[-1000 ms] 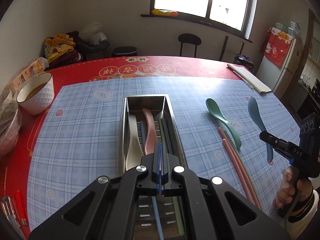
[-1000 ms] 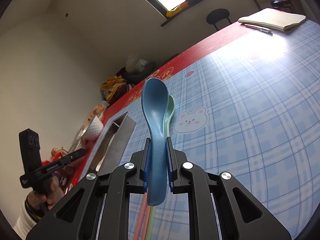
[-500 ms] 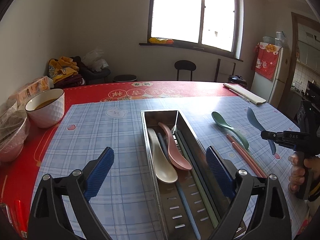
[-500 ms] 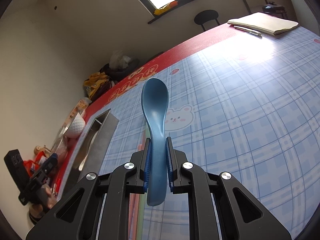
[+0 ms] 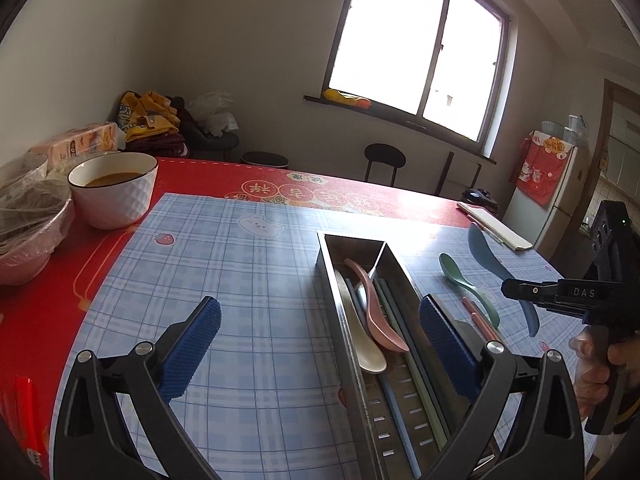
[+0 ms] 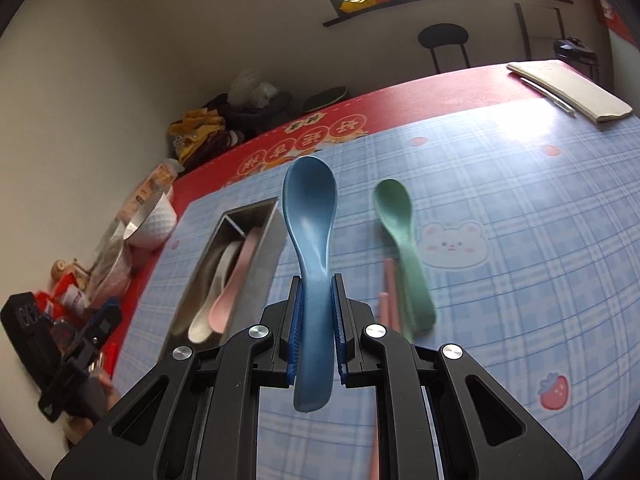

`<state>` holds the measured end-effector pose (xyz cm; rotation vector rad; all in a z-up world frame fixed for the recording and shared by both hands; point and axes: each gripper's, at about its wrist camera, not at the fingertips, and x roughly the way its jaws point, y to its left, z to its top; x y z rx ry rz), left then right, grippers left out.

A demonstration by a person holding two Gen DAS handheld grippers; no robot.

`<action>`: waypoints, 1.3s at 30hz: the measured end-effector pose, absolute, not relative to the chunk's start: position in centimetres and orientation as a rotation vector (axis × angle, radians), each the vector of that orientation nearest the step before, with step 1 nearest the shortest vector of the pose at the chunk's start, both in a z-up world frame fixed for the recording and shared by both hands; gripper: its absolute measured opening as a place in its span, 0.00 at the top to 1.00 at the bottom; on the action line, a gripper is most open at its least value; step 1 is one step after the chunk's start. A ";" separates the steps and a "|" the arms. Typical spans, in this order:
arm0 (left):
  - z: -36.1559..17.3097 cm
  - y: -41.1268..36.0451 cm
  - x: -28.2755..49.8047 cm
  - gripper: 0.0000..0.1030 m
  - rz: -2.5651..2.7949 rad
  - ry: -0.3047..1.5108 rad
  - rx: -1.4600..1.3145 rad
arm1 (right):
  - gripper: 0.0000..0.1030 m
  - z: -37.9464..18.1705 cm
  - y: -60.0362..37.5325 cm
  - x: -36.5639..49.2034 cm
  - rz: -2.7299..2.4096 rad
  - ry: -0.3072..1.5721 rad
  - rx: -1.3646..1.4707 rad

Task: Organize utensils
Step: 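Carry the blue spoon over the steel tray and lower it with the right gripper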

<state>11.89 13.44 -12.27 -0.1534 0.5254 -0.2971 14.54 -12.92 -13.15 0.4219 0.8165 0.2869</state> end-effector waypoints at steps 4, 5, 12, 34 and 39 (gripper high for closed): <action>-12.3 14.9 12.1 0.06 -0.269 0.531 -0.210 | 0.87 -13.5 -7.1 14.8 0.354 0.879 0.405; -12.3 15.1 12.1 0.06 -0.267 0.531 -0.220 | 0.87 -13.8 -6.0 14.7 0.363 0.894 0.404; -12.0 15.4 11.8 0.06 -0.269 0.521 -0.232 | 0.87 -15.7 -3.0 13.7 0.347 0.981 0.451; -12.2 15.8 12.1 0.06 -0.269 0.529 -0.258 | 0.84 -16.7 -0.7 13.7 0.315 1.059 0.440; -12.3 15.6 12.1 0.06 -0.275 0.531 -0.257 | 0.71 -14.4 -3.1 12.5 0.325 0.946 0.403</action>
